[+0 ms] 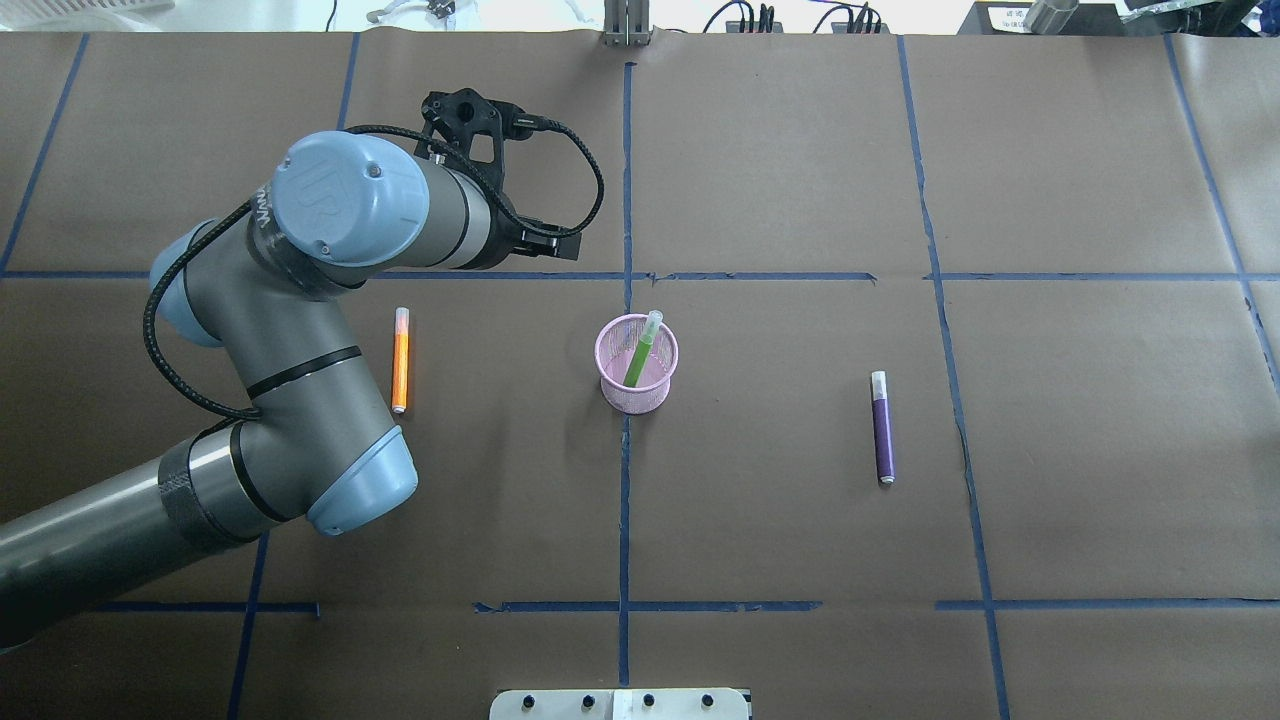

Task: Collect pens into pen holder
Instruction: 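Move the left gripper back while the right gripper grasps the yellow highlighter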

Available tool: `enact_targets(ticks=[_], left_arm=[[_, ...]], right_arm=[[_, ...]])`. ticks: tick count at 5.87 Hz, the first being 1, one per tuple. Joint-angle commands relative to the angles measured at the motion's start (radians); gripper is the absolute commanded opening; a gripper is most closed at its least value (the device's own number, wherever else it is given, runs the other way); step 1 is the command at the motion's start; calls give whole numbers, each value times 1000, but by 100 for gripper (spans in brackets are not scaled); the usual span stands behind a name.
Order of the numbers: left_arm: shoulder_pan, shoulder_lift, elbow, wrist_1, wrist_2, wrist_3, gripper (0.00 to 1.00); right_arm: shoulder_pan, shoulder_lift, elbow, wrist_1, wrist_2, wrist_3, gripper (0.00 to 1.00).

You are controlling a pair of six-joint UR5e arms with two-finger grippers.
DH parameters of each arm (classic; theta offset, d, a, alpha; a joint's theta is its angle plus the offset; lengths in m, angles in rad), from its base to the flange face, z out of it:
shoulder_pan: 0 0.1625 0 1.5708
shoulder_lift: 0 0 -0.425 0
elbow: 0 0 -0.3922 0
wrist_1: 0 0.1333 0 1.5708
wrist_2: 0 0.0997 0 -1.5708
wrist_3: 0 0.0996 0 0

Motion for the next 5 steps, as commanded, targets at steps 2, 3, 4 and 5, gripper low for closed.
enact_targets(ticks=[2, 3, 4, 5], left_arm=[[0, 12, -24, 0, 0, 0, 91], [0, 12, -24, 0, 0, 0, 91], [0, 12, -30, 0, 0, 0, 91], [-2, 12, -31, 0, 0, 0, 91]], right_arm=[[0, -1, 0, 0, 3, 1, 0], [0, 0, 0, 1, 5, 1, 0], [35, 2, 41, 0, 26, 1, 0], [35, -22, 178, 5, 48, 25, 0]])
